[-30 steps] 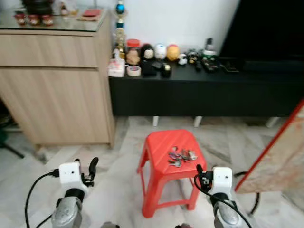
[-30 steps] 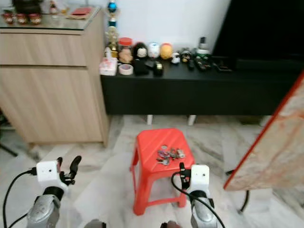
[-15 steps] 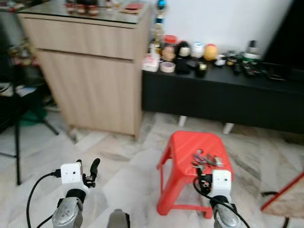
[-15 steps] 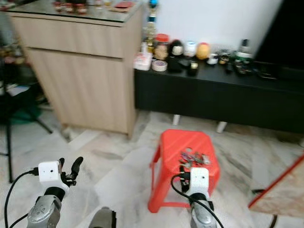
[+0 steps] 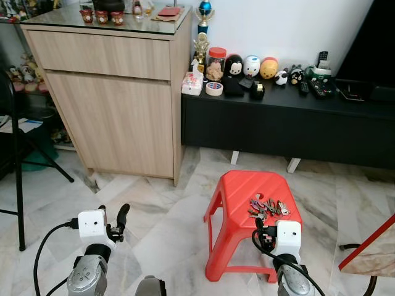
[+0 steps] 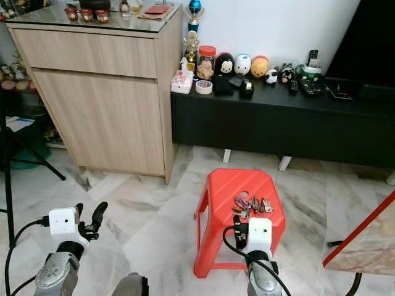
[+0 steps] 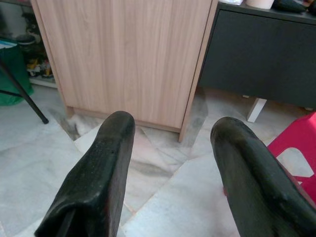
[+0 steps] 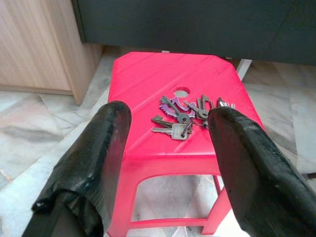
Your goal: Hang keys on a hook
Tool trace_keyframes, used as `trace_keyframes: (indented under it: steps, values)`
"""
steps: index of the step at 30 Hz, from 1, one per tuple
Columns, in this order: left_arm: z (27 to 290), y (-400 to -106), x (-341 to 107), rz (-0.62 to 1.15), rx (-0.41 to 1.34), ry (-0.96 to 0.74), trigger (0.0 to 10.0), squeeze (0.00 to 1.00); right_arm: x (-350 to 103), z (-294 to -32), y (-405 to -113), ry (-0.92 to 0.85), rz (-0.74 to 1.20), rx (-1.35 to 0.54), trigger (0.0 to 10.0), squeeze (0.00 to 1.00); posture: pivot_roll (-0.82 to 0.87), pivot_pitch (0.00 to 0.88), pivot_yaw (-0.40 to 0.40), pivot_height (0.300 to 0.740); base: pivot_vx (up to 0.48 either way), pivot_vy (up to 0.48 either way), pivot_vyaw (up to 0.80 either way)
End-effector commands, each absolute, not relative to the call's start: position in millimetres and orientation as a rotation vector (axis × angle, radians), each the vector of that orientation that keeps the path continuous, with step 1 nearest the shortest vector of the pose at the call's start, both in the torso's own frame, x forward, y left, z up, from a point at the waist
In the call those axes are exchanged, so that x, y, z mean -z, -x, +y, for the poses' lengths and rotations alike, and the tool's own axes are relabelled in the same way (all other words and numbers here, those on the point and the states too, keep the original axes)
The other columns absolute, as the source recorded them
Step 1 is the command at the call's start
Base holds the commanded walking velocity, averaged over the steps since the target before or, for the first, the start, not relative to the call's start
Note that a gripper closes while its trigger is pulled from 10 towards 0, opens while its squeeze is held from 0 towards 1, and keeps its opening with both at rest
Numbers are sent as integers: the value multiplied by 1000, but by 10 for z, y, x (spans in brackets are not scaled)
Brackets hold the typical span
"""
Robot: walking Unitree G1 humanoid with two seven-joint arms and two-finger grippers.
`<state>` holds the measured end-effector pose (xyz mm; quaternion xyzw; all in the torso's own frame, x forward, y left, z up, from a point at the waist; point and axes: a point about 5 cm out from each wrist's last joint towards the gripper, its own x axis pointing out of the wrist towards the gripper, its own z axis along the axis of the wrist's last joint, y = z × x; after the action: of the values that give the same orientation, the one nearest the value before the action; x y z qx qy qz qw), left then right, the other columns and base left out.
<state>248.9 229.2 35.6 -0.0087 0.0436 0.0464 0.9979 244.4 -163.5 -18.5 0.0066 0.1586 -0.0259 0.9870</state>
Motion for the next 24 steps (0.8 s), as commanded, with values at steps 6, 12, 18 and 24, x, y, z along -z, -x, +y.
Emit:
trace_keyframes:
  steps: [6, 12, 18, 24]
  values:
    - [2286, -2469, -321, 105, -90, 26, 10000, 0, 157, -1694, -2471, -18, 304, 81, 10000, 0, 105, 0, -99, 656, 258, 0, 0]
    - [2283, -2406, -266, 124, -88, 26, 10000, 0, 136, -1699, -2490, -15, 289, 81, 10000, 0, 106, 0, -102, 656, 268, 0, 0]
    - [2294, -2395, -260, 127, -92, 24, 10000, 0, 130, -1699, -2499, -13, 287, 81, 10000, 0, 109, 0, -106, 656, 292, 0, 0]
    - [2285, -2407, -274, 122, -88, 23, 10000, 0, 134, -1697, -2499, -12, 290, 83, 10000, 0, 106, 0, -105, 656, 299, 0, 0]
